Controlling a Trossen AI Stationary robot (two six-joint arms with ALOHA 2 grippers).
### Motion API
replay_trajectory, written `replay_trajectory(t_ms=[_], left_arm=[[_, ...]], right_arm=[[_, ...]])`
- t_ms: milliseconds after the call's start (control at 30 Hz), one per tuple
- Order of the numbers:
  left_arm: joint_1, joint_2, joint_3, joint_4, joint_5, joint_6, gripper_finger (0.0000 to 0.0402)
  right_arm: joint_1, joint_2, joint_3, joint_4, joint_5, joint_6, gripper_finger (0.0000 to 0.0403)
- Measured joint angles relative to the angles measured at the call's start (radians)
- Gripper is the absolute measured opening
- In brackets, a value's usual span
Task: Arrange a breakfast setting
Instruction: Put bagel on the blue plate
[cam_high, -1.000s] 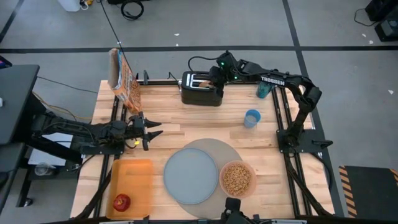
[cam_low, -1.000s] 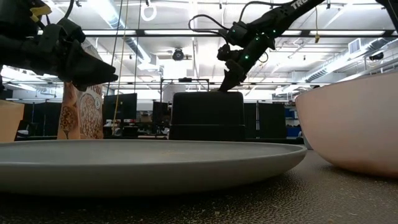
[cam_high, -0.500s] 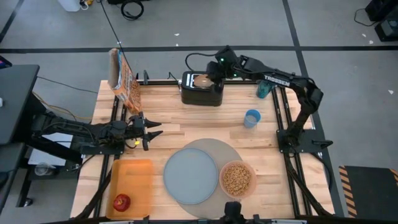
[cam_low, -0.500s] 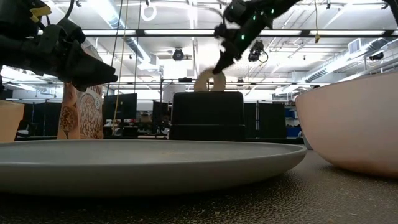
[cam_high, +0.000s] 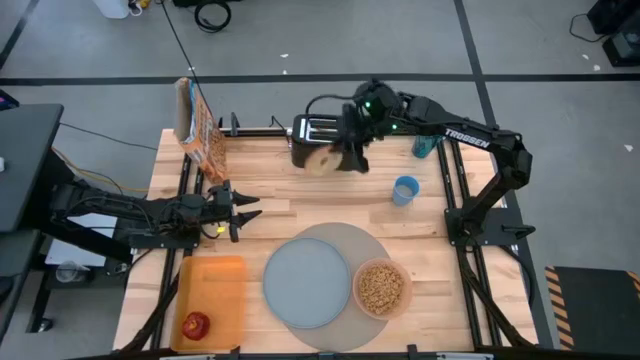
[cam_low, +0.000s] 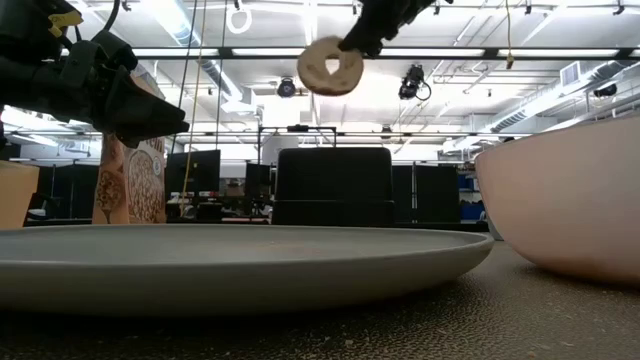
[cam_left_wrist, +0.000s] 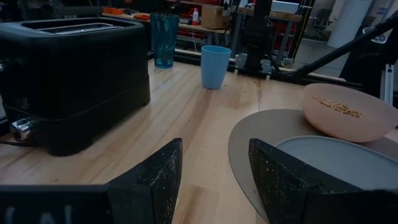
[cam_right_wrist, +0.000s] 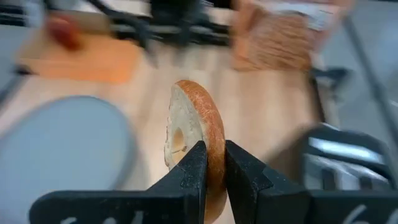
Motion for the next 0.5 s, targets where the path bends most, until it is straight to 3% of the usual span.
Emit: replay_trajectory(t_ms=[267, 500], left_arm=[[0.0, 0.0, 0.0, 0.0, 0.0, 0.0, 0.0192], [0.0, 0.004, 0.0, 0.0, -0.004, 0.002, 0.0192]], right_arm=[[0.13, 0.044, -0.136, 0.052, -0.113, 0.047, 0.0055], [0.25, 0.076, -0.341, 0.311, -0.132, 0.324, 0.0055]])
